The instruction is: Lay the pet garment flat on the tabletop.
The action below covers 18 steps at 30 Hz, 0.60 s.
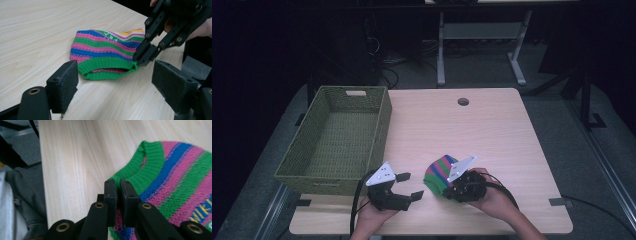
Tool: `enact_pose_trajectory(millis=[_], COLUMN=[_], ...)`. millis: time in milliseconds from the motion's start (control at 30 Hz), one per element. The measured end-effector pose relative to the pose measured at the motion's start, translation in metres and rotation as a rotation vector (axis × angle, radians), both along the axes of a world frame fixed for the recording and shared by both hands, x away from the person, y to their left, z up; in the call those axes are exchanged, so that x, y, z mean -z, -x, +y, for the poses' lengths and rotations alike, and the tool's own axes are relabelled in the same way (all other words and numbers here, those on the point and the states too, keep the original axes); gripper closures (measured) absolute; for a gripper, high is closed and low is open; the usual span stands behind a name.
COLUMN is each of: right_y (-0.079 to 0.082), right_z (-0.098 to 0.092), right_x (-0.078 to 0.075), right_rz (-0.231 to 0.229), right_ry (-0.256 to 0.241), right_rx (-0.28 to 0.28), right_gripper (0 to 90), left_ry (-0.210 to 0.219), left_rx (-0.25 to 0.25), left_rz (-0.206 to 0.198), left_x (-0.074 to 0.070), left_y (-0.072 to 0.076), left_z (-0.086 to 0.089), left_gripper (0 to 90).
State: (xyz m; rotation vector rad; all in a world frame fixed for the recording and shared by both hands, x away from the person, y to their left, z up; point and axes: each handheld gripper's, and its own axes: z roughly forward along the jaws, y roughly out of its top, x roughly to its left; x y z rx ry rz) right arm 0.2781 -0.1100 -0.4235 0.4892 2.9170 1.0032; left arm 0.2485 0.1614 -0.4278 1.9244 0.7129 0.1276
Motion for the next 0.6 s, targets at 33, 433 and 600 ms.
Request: enact_pose_trajectory(millis=[33, 433, 600], right_y=[0.0, -0.002, -0.002], right_z=[0.0, -0.024, -0.031], right_x=[0.0, -0.031, -0.046], right_rz=[0.0, 0.015, -0.001], right_ry=[0.0, -0.079, -0.104], right_rx=[0.0, 0.037, 0.04], right_gripper=[83.8, 84.4, 84.6], left_ry=[0.0, 0.0, 0.001], left_rx=[0.0, 0.039, 0.049], left_rz=[0.0, 0.003, 0.004], left_x=[0.0, 0.0, 0.0], left_y=[0.0, 0.001, 0.001], left_z=[0.0, -0.005, -0.008], left_gripper=[21.9, 23.8, 24.0])
